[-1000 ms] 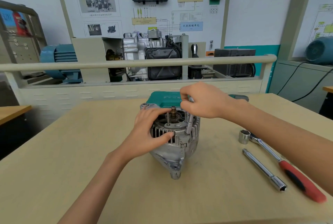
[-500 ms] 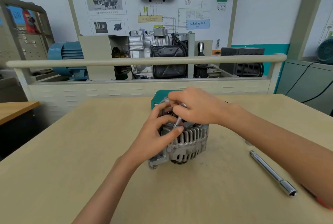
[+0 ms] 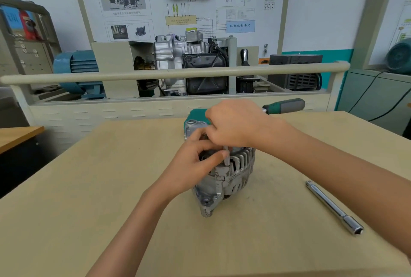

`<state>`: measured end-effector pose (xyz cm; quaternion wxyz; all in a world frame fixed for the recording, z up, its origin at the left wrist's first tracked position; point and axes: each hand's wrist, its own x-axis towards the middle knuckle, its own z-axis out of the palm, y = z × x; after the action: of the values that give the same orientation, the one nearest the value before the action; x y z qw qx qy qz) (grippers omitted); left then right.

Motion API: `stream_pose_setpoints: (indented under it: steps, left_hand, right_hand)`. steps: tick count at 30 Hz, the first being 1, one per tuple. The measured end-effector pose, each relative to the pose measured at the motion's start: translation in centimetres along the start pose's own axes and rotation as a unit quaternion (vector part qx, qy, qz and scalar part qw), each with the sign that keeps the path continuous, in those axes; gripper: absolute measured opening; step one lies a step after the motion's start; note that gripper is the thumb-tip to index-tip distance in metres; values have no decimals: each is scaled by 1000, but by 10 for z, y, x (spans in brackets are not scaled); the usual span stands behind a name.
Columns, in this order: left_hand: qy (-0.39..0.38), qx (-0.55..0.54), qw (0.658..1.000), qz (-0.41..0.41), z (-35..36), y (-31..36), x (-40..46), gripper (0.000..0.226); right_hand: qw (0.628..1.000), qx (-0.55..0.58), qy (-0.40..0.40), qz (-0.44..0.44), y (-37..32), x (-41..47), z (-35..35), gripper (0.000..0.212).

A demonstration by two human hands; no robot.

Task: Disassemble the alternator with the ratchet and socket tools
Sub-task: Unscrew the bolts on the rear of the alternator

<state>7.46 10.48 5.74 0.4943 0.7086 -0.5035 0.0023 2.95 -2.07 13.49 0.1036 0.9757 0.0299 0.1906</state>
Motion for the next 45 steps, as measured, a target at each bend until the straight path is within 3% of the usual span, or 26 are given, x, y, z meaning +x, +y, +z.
stream_pose_setpoints:
  steps: [4,10,14,19,25,28,31,33,38,42,45]
  left_hand:
    - [-31,-15,999,-3,0,1,9,21]
    - [-30,-84,996,-15,-3,-6,9,14]
    - [-26,-65,998,-11,-3,-8,7,5]
    - [-25,-60,998,-4,-5,-17,7,26]
    - [-16,-70,997,-9,-4,-21,8,26]
    - [-11,-76,997,-18,-1,-22,8,21]
    - [19,-81,996,-18,3,-20,8,8]
    - [31,-88,995,-19,5,-18,8,4]
    - [29,-89,996,-8,7,-13,5,24]
    - [-20,-102,994,-31,2,-8,1,7]
    - [-29,-99,994,-31,-3,-13,2,29]
  right_hand:
    - [999,33,7,15,10,-11,0,28]
    - [991,77,109,-24,12,-13,14,33]
    - [982,110,147,-52,9,-11,16,37]
    - [953,218,193,-83,-1,-9,17,36]
    - [962,206,158,-85,-4,-9,13,32]
    - [986,78,144,7,-12,-9,13,32]
    - [973,-31,165,162,-25,-9,14,29]
    - [967,-37,175,182,-30,-10,17,24]
    - [963,-16,241,122,-28,-14,21,27]
    - [960,53,271,44,-27,-11,23,29]
    - [948,168,271,-16,-22,-6,23,33]
